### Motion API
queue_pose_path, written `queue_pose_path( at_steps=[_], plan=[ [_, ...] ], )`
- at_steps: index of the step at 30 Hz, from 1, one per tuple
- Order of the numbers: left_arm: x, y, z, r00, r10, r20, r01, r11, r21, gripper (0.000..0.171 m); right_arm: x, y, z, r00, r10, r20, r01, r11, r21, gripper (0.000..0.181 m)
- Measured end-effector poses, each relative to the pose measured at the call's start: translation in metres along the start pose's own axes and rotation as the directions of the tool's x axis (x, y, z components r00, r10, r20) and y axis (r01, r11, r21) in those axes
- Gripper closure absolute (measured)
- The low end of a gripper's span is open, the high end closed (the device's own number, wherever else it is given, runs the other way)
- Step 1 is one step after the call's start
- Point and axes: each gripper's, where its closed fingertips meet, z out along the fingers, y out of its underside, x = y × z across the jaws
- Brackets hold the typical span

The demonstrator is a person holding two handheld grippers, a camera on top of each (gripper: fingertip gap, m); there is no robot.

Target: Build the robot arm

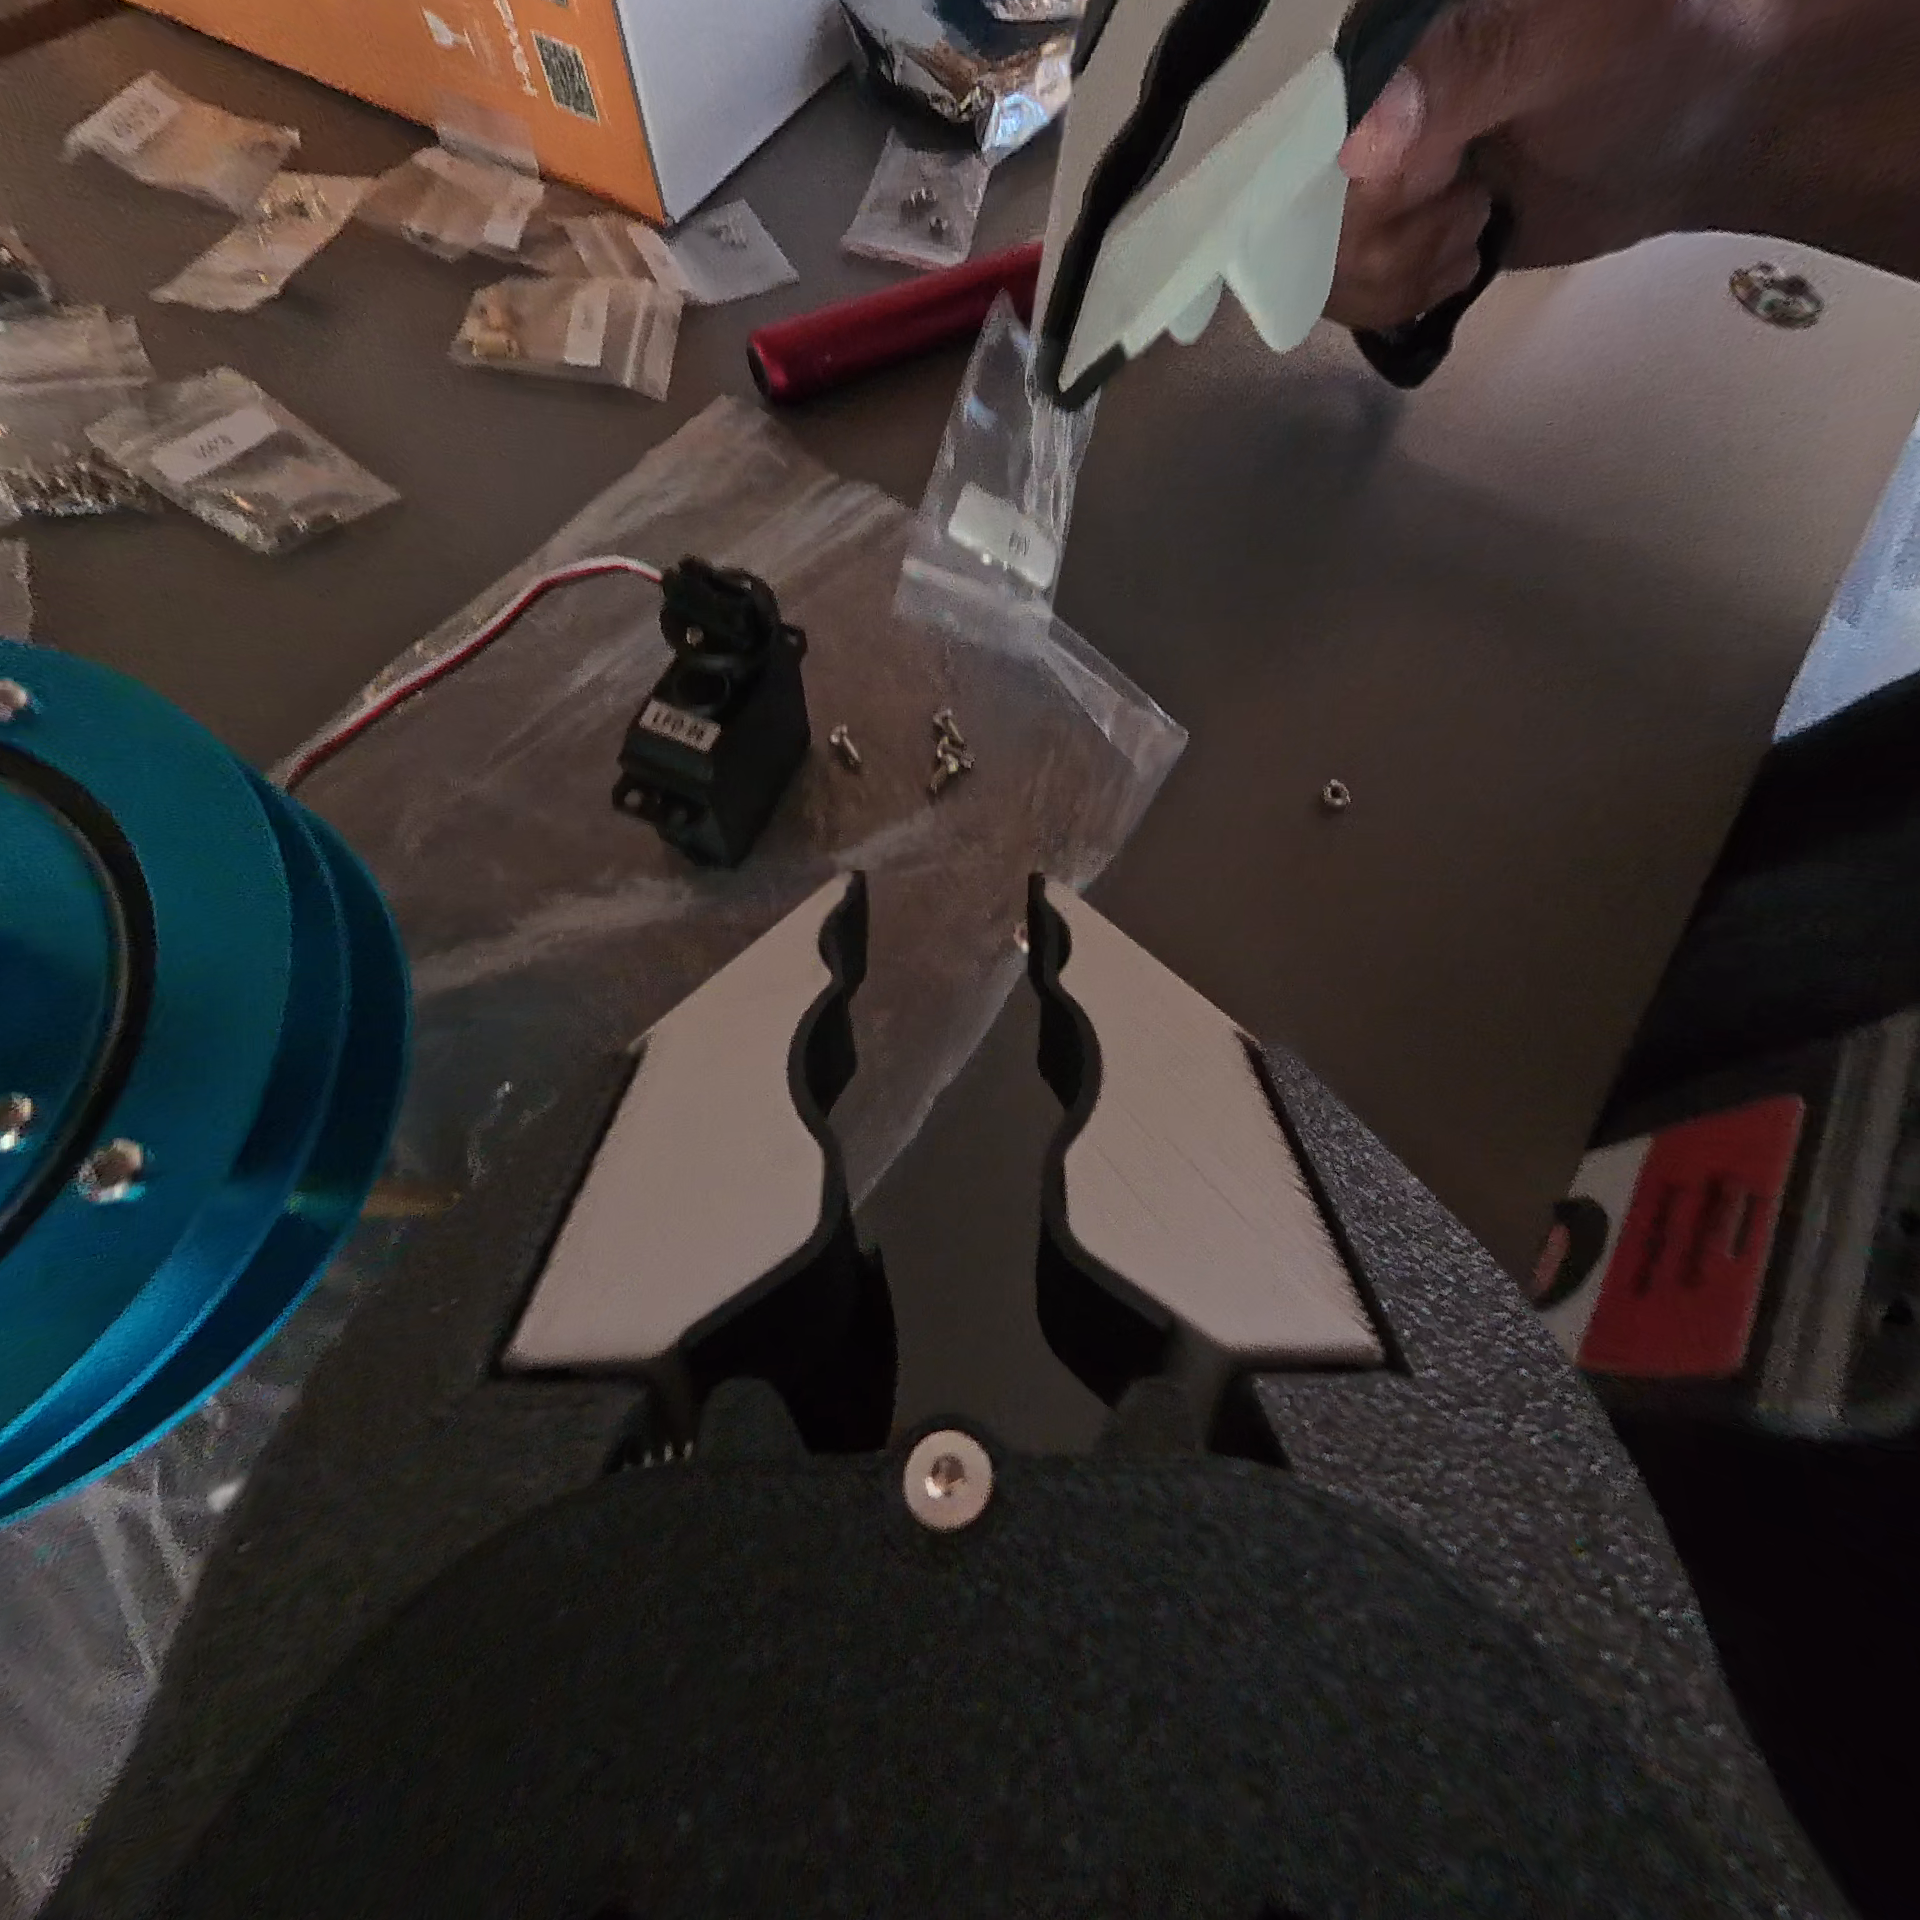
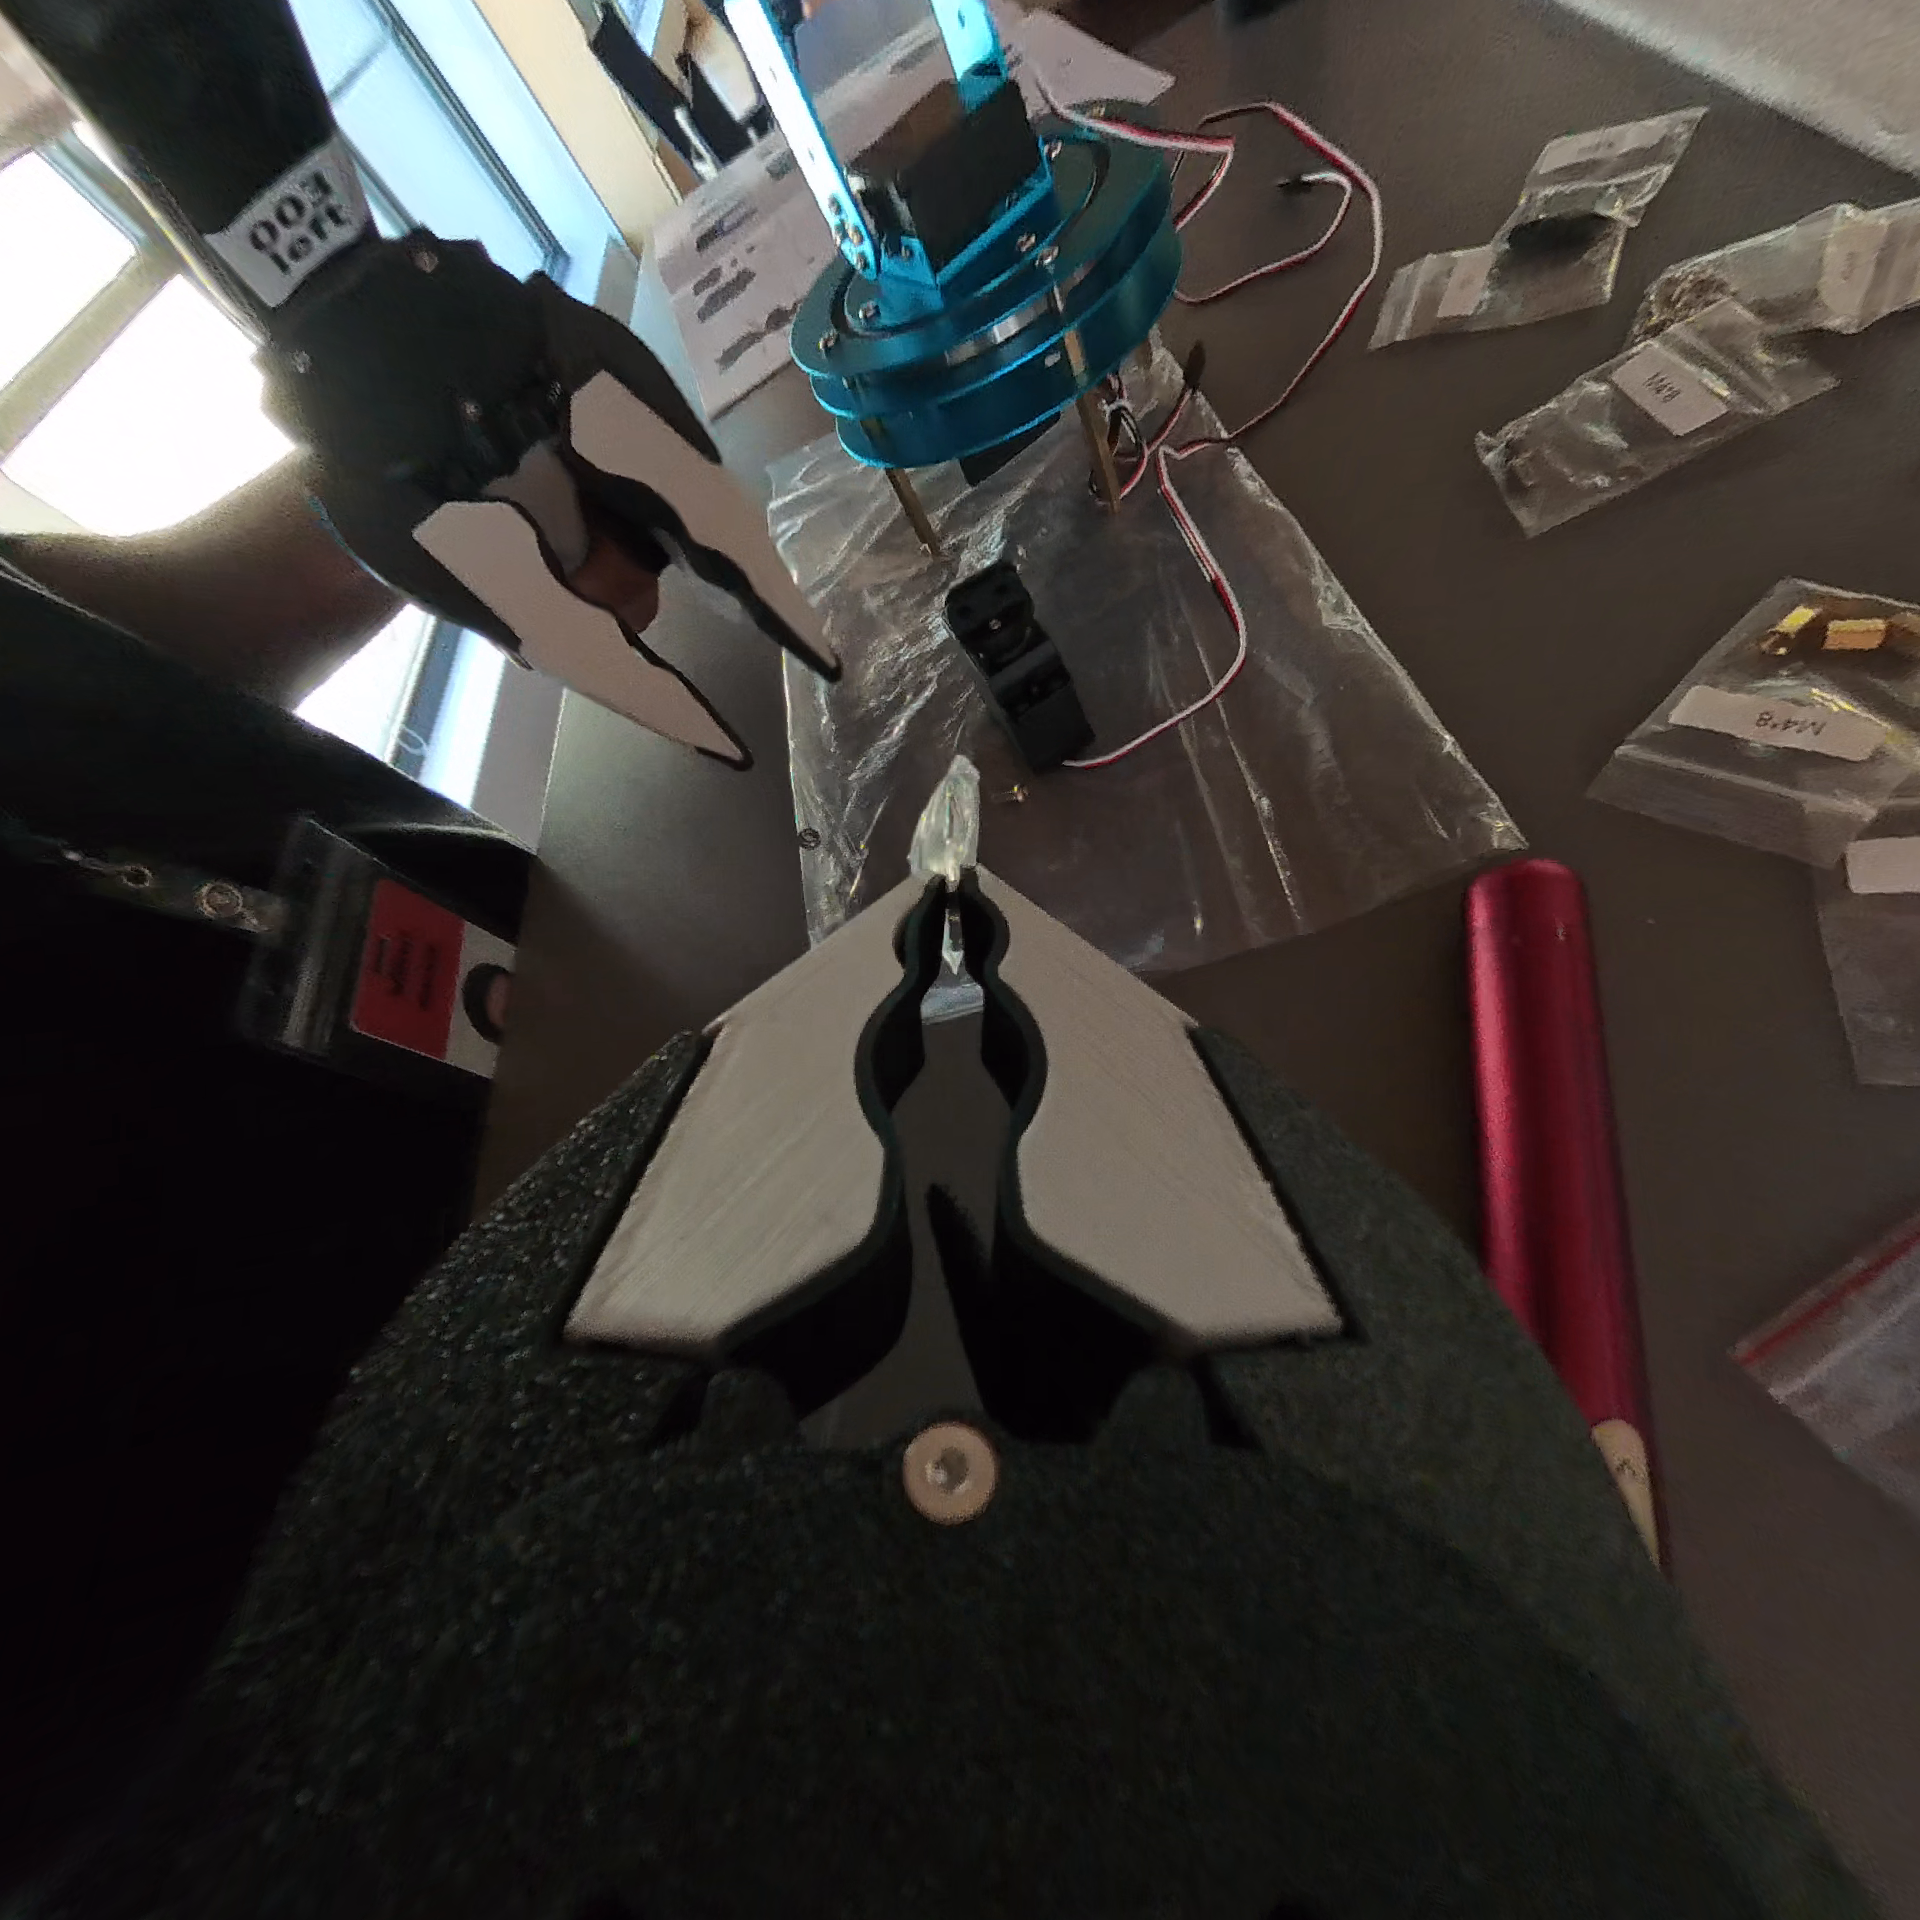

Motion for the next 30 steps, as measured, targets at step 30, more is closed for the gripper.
queue_pose_path(
  at_steps=[30],
  plan=[
    [0.040,0.007,0.018,0.985,0.030,-0.173,-0.048,0.993,-0.104,0.152,0.001,0.018,-0.047,0.979,0.183,-0.086,-0.165,0.969,0.183,0.179]
  ],
)
